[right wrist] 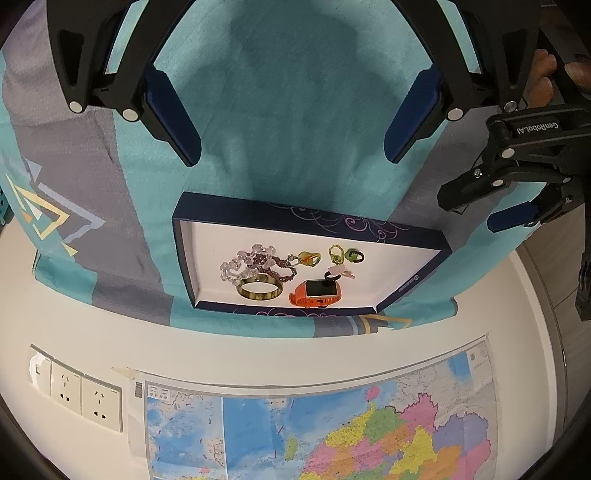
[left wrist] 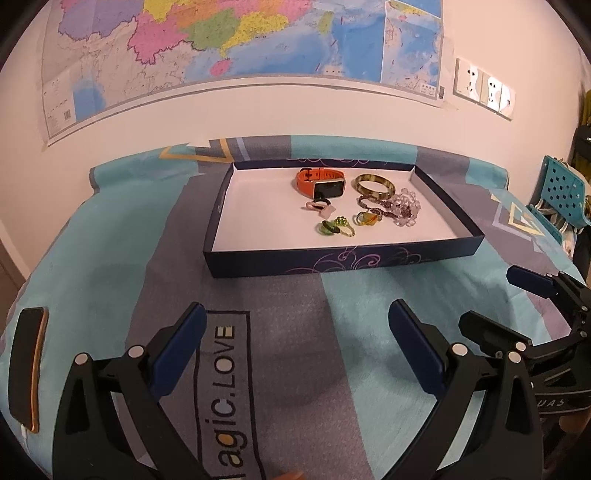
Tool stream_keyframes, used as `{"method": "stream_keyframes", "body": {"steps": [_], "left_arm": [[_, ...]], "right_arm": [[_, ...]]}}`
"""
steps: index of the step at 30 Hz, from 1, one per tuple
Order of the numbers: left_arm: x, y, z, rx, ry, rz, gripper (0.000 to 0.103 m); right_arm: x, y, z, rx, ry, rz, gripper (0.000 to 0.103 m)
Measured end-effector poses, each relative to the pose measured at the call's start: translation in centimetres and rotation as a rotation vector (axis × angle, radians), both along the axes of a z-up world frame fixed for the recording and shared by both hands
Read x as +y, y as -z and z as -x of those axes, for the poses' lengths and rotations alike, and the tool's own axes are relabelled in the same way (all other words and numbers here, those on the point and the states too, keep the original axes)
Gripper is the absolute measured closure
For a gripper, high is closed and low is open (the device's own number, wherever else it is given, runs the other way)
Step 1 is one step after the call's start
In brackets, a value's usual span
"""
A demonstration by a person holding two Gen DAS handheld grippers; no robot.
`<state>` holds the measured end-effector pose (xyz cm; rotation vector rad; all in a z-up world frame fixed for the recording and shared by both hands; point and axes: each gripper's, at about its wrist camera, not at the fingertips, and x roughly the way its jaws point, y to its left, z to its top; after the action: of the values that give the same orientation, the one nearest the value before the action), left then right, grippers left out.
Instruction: Organize jewelry
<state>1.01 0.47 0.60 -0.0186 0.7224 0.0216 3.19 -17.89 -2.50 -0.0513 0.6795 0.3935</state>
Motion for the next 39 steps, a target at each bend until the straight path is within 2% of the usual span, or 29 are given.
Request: {"method": "stream_keyframes", "body": {"steps": [39], "left_arm": [[-0.19, 0.35, 0.7, 0.017, -0.008, -0.024, 0.006]], "right_arm": [[-0.01, 0.79, 0.51, 0.03, 0.001, -0.017, 0.007]]}}
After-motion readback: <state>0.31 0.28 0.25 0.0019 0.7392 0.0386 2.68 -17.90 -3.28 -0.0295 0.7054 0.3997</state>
